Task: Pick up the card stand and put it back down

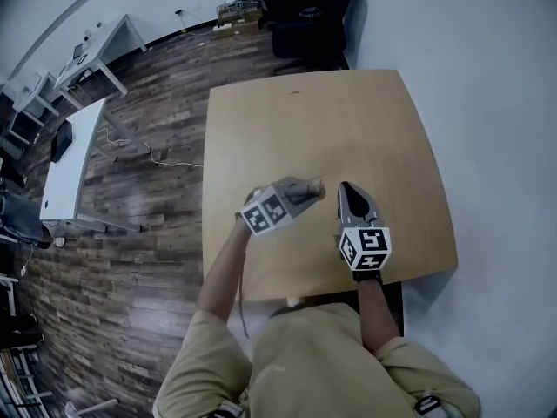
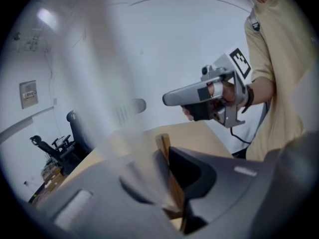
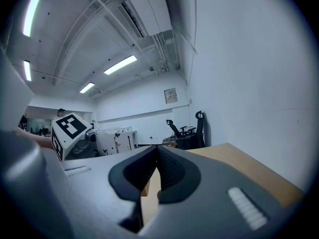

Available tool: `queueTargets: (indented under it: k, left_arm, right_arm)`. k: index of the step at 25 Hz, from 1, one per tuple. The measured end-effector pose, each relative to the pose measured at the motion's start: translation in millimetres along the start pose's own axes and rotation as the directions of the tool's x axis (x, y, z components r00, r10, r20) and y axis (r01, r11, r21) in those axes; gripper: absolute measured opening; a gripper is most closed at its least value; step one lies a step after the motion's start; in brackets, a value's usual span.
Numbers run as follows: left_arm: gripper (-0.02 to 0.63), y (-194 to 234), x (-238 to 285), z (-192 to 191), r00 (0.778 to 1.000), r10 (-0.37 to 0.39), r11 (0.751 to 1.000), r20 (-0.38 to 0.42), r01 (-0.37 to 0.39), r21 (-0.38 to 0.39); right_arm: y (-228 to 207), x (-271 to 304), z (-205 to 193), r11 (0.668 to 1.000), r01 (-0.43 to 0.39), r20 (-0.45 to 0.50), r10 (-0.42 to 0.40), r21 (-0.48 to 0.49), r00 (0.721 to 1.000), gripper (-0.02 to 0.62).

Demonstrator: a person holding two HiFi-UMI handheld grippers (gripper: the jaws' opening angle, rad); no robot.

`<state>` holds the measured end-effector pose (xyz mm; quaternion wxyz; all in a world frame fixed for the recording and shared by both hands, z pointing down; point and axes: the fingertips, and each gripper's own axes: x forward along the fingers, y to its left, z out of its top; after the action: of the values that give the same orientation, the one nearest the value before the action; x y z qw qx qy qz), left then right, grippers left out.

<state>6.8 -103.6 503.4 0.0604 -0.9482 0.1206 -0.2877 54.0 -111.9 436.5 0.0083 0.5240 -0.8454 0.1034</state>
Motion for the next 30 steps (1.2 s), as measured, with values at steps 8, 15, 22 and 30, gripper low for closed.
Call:
queueTargets:
  k: [8, 15, 22, 30]
  left_arm:
    - [0.041, -3, -31, 36, 0.977, 0.211, 0.967, 0.014, -0.206, -0.151]
    - [0.04, 38, -45, 65, 0.876, 0.478, 0.813, -0.067, -0.47, -0.343]
    - [0.04, 33, -31, 91, 0.797, 0.601, 0.714, -0.064, -0.571, -0.404]
    - [0.041, 28, -26, 90, 0.626, 0.777, 0.522, -0.057, -0.693, -0.498]
  right_arm:
    - [9, -15, 21, 0.997, -0.052, 0.039, 0.055, -0.06, 0.998, 0.006]
    - [-32, -9, 68, 0.99, -0.108, 0.038, 0.112, -0.094, 0.993, 0.006]
    - [-63, -9, 75, 0.985, -0.162, 0.054, 0.165, -0.059, 0.985, 0.006]
    - [-83, -20, 63, 0.972, -0.227, 0.024, 0.228, -0.061, 0.973, 0.005]
